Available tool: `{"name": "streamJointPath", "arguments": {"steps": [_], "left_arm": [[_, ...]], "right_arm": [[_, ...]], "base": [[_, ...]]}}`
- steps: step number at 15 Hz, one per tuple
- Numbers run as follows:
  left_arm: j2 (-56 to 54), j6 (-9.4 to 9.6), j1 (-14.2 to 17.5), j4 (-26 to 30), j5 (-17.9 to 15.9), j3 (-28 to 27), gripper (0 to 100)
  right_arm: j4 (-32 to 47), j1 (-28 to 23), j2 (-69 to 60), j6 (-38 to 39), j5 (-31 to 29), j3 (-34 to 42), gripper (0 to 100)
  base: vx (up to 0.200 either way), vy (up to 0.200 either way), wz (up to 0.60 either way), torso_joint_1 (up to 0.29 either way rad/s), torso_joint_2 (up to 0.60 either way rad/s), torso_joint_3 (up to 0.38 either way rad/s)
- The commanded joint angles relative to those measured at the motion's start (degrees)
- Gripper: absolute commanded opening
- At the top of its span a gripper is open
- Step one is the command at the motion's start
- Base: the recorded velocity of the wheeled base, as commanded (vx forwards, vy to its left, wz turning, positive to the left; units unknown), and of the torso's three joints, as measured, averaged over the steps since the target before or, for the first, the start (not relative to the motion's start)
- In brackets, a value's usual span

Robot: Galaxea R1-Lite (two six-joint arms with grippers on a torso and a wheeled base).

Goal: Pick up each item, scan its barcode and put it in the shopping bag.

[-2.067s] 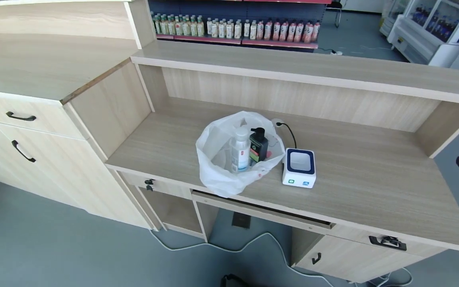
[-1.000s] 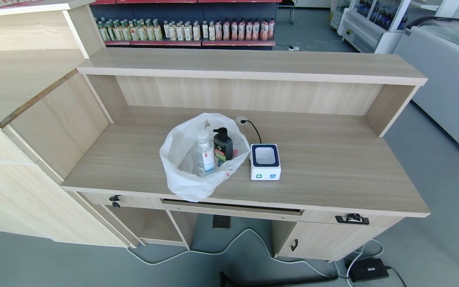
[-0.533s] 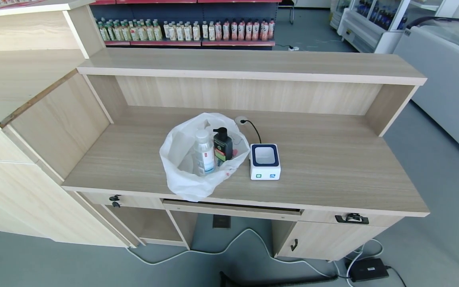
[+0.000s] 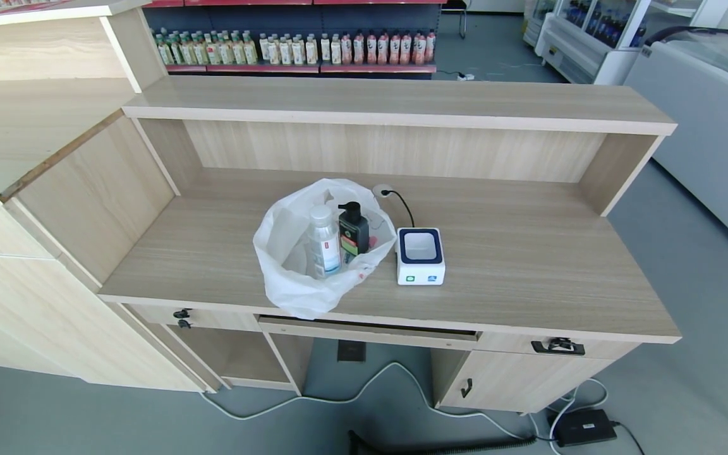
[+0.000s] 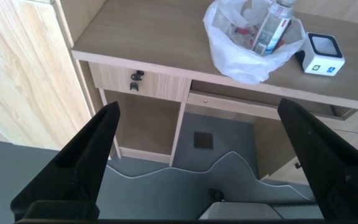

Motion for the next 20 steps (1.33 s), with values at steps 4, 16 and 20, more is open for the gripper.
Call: {"name": "streamJointPath", "arguments": {"steps": [4,16,20], "left_arm": [[0.0,-0.02,0.0,0.0,0.0,0.0,100],[0.0,-0.02,0.0,0.0,0.0,0.0,100],[0.0,-0.02,0.0,0.0,0.0,0.0,100]], "right_arm": [[3.7,0.1,-0.6,2.8,0.1,-0.1,100],[4.0,0.1,-0.6,4.7,-0.1,-0.3,100],[4.0,0.1,-0.6,4.3,-0.1,-0.3,100]], "base": [[0.0,0.0,0.0,0.0,0.0,0.0],[0.0,0.0,0.0,0.0,0.0,0.0],[0.0,0.0,0.0,0.0,0.0,0.0]]}}
